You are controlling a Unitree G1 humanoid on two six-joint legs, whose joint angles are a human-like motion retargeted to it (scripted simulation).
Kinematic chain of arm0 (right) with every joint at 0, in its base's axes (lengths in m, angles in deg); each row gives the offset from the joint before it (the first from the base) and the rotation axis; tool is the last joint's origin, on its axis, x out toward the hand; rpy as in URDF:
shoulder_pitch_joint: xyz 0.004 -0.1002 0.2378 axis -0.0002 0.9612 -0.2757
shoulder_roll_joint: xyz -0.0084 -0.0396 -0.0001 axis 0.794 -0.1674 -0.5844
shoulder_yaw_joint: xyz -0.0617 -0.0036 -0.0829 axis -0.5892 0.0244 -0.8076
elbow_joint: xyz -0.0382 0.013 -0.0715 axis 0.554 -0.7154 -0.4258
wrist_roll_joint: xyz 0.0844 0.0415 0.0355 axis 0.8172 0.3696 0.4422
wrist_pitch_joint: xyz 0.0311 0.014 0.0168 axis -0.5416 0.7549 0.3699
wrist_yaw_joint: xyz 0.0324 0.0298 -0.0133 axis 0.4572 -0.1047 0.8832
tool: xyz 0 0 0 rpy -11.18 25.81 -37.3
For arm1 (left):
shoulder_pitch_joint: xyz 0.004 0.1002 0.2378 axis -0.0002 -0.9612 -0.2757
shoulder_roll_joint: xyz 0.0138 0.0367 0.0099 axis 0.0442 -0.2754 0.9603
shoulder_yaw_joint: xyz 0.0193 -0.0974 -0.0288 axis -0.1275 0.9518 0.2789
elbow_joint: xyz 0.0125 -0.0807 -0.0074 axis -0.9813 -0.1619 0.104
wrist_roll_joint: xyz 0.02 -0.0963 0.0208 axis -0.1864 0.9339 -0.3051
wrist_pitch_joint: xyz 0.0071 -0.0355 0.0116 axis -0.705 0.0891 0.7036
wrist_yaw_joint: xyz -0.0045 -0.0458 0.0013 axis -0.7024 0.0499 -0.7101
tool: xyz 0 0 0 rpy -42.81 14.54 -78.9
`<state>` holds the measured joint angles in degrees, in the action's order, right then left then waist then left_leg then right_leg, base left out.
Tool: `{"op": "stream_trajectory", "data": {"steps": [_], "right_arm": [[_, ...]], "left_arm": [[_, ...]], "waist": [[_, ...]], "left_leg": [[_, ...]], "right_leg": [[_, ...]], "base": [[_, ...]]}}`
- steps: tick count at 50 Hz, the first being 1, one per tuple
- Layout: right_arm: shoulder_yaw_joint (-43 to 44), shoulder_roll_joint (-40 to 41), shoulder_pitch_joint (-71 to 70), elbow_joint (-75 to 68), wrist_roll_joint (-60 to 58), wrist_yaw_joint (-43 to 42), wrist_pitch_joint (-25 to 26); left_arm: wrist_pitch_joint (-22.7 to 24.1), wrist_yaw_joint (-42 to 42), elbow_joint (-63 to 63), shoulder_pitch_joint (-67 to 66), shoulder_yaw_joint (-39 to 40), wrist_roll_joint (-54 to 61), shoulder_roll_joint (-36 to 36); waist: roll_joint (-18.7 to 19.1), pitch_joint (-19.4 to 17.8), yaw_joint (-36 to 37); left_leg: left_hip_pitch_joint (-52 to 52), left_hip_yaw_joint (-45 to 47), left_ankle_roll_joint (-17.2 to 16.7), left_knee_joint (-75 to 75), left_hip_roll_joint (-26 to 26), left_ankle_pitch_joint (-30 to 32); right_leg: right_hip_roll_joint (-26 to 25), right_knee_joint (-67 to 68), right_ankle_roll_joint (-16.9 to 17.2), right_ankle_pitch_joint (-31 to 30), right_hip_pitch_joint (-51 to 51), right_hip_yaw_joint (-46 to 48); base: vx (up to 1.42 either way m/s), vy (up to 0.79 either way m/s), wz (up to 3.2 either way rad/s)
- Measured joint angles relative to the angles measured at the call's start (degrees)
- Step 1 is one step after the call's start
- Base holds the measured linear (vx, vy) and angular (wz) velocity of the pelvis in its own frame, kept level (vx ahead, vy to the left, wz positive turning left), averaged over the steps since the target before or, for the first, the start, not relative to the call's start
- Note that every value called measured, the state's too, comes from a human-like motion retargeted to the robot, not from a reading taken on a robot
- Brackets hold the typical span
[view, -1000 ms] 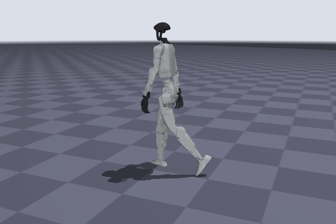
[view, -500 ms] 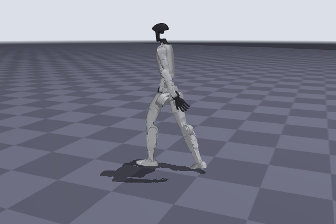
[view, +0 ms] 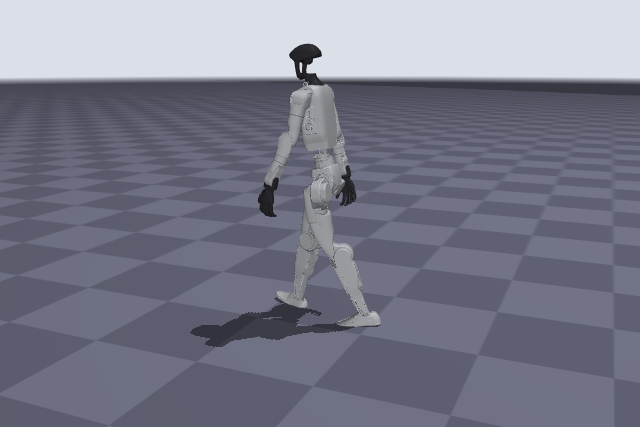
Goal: Walk run
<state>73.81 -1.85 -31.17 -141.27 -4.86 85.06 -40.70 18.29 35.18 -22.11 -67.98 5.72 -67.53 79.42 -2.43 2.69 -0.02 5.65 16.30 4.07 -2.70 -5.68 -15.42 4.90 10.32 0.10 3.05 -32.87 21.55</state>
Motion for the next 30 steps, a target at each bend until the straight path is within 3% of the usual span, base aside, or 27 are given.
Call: {"op": "stream_trajectory", "data": {"steps": [3, 5, 7, 8, 10, 12, 13, 15, 17, 20, 25, 30], "right_arm": [[-0.33, -0.05, -0.59, -0.71, 1.13, 1.06, 0.55], [-0.58, -0.09, -1.16, -1.34, 0.98, 0.80, 0.82], [-1.97, -0.13, -1.05, -2.05, 0.75, 1.03, 0.34], [-2.36, -0.20, -0.94, -2.42, 0.53, 1.18, 0.05], [-1.84, -0.14, -0.94, -2.69, 0.09, 0.54, -0.16], [-2.26, -0.06, -1.21, -2.11, 0.18, -1.11, -0.78], [-2.64, 0.00, -1.60, -1.86, 0.54, -1.67, -1.13], [-2.70, -0.21, -4.16, -2.05, 1.76, -3.12, -2.38], [-2.46, -0.59, -6.42, -2.58, 2.20, -3.58, -3.44], [-2.33, -1.40, -11.99, -3.43, 3.69, -2.64, -4.00], [-4.05, -3.14, -17.60, -1.25, 5.13, -1.07, -3.31], [-6.38, -4.39, -20.12, 3.61, 3.73, -0.33, -4.02]], "left_arm": [[-0.73, 0.96, 3.24, 0.43, -0.71, -1.84, 0.82], [0.00, 1.28, 4.31, -0.81, 0.17, -2.48, 0.77], [-0.01, 0.80, 3.87, -4.04, 3.13, -1.60, -0.29], [-0.24, 0.44, 3.36, -6.01, 4.53, -0.86, -1.14], [-0.36, -0.53, 1.68, -9.18, 6.01, 0.58, -2.97], [-0.97, -1.58, -2.63, -12.85, 8.16, 1.67, -4.41], [-1.47, -1.46, -4.49, -13.77, 8.65, 1.61, -4.34], [-3.76, -0.29, -9.19, -15.54, 9.32, 0.21, -3.76], [-5.18, 0.51, -11.62, -16.68, 9.84, -1.14, -3.42], [-5.96, 1.25, -15.11, -19.43, 11.43, 0.31, -3.59], [-6.03, 0.36, -16.71, -23.72, 14.89, 6.49, -5.00], [-6.90, -0.66, -18.75, -23.55, 15.17, 7.18, -5.10]], "waist": [[-0.12, 0.54, -0.83], [-0.20, 1.04, -0.82], [-0.94, 1.27, -1.56], [-1.08, 1.38, -1.59], [-1.71, 1.65, -1.16], [-4.96, 0.97, 1.89], [-6.24, 0.36, 2.81], [-9.60, -1.49, 3.87], [-10.71, -2.50, 4.67], [-7.49, -2.78, 6.34], [-4.48, -2.88, 10.27], [-3.48, -4.27, 15.38]], "left_leg": [[3.28, -1.17, -2.93, -0.36, -0.01, -0.25], [5.42, -1.67, -5.41, -1.47, -0.23, 2.43], [8.47, -2.98, -9.57, -3.82, -0.83, 10.94], [9.65, -1.50, -10.84, -5.19, -0.43, 16.59], [10.58, 4.43, -10.37, -9.05, 1.53, 26.86], [9.27, 10.35, -6.59, -19.02, 0.47, 37.29], [8.41, 12.27, -5.08, -23.30, 0.48, 38.48], [3.51, 16.16, -1.14, -36.27, 3.22, 32.46], [-0.31, 21.16, 2.58, -42.58, 7.54, 26.83], [-13.93, 18.93, 0.40, -47.08, 13.16, 18.52], [-27.03, 20.37, 1.13, -30.33, 12.14, 11.16], [-35.95, 7.93, -1.23, -11.69, 6.53, 13.92]], "right_leg": [[-0.43, -2.65, 0.91, 1.21, -2.31, 1.15], [0.32, 1.44, -2.74, -1.92, -1.99, 2.59], [1.13, 4.53, -4.36, -7.49, -0.27, 2.02], [0.65, 7.43, -5.04, -6.70, -0.31, -3.86], [1.81, 9.78, -5.25, -3.78, 1.63, -8.42], [4.60, 8.63, -5.65, 0.13, 7.90, -9.47], [6.35, 8.22, -5.70, 1.16, 10.23, -7.71], [10.11, 7.42, -4.52, 3.98, 15.77, -6.53], [9.77, 5.81, -3.72, 5.26, 19.32, -8.14], [4.90, -1.50, -3.40, 5.60, 27.45, 0.20], [-1.87, -7.57, -2.20, 7.55, 35.19, 0.48], [-4.85, -9.34, -0.36, 9.97, 41.17, -2.10]], "base": [[1.00, -0.10, 0.34], [1.13, -0.06, 0.13], [1.30, -0.10, 0.29], [1.35, -0.15, 0.34], [1.06, -0.08, 0.20], [1.01, -0.09, -0.52], [1.10, -0.16, -0.31], [0.95, -0.17, 0.26], [0.79, -0.14, 0.50], [0.74, -0.13, 0.27], [0.79, -0.08, -0.28], [0.81, -0.01, -0.52]]}}
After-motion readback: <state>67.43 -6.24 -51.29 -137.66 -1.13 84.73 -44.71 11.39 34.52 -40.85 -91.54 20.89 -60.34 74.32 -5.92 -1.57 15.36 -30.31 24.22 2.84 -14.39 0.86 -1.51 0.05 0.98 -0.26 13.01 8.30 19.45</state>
